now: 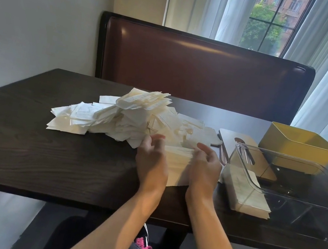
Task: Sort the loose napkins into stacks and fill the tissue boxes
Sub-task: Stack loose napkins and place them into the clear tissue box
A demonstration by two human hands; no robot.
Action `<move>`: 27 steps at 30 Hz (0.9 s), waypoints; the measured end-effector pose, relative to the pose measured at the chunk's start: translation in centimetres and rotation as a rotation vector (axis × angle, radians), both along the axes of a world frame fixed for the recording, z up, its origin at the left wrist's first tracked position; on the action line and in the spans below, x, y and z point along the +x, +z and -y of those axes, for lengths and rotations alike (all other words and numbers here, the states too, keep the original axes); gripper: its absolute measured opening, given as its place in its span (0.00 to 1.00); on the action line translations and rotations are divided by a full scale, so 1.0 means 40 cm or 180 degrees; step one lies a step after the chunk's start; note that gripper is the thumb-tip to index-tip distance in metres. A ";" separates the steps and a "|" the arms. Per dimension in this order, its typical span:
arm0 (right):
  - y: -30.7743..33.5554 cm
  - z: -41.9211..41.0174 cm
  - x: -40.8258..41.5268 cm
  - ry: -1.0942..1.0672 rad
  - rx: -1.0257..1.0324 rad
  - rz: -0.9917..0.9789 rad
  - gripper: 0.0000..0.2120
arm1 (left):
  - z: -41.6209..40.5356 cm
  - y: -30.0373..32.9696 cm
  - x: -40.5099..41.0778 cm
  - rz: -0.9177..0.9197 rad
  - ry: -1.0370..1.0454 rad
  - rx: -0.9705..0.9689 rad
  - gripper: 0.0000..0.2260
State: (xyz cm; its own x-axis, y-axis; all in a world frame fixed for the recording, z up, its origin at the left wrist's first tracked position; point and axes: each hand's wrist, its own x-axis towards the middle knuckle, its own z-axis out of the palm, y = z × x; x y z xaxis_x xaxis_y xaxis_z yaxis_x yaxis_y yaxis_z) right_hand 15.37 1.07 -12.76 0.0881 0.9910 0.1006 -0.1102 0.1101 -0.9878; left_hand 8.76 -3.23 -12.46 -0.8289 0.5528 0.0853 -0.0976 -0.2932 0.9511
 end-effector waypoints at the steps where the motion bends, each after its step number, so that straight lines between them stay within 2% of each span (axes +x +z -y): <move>1: 0.000 -0.002 0.002 0.0015 0.0001 -0.0075 0.08 | 0.001 0.003 0.003 -0.0041 -0.0076 0.0027 0.05; 4: 0.007 0.002 -0.001 0.0225 0.0071 -0.0124 0.04 | 0.002 0.006 0.018 -0.0292 -0.0264 -0.0140 0.01; 5: 0.006 0.003 -0.001 0.0248 0.0093 -0.0032 0.06 | 0.001 0.004 0.019 -0.0324 -0.0239 -0.0204 0.03; 8: -0.004 -0.002 0.002 0.0077 0.0030 0.0125 0.06 | 0.003 0.004 0.006 -0.0221 -0.0045 -0.0227 0.08; 11: -0.002 -0.008 0.002 0.0012 0.0003 0.0233 0.02 | 0.007 0.004 0.003 -0.0098 -0.0083 -0.0165 0.07; 16: 0.011 -0.008 -0.004 -0.0031 0.0117 0.0330 0.11 | 0.012 0.010 0.004 -0.0232 -0.0410 -0.0258 0.06; 22: 0.038 -0.012 0.004 -0.0371 0.0296 -0.0024 0.11 | 0.038 -0.005 0.010 -0.0622 -0.0612 -0.0032 0.04; 25: 0.044 -0.011 -0.003 -0.0459 0.0387 -0.0083 0.12 | 0.036 -0.004 0.016 -0.0570 -0.0683 0.0153 0.07; 27: 0.043 -0.005 -0.004 -0.0274 0.0259 -0.0123 0.12 | 0.027 -0.004 0.015 -0.0413 -0.0665 0.0097 0.09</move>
State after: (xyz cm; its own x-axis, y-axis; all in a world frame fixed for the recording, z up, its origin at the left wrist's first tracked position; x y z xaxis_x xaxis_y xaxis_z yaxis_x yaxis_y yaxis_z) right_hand 15.21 1.27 -11.03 0.1778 0.9684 0.1751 -0.1346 0.2002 -0.9705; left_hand 9.37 -4.32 -12.63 -0.6779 0.7066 0.2028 -0.0368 -0.3081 0.9506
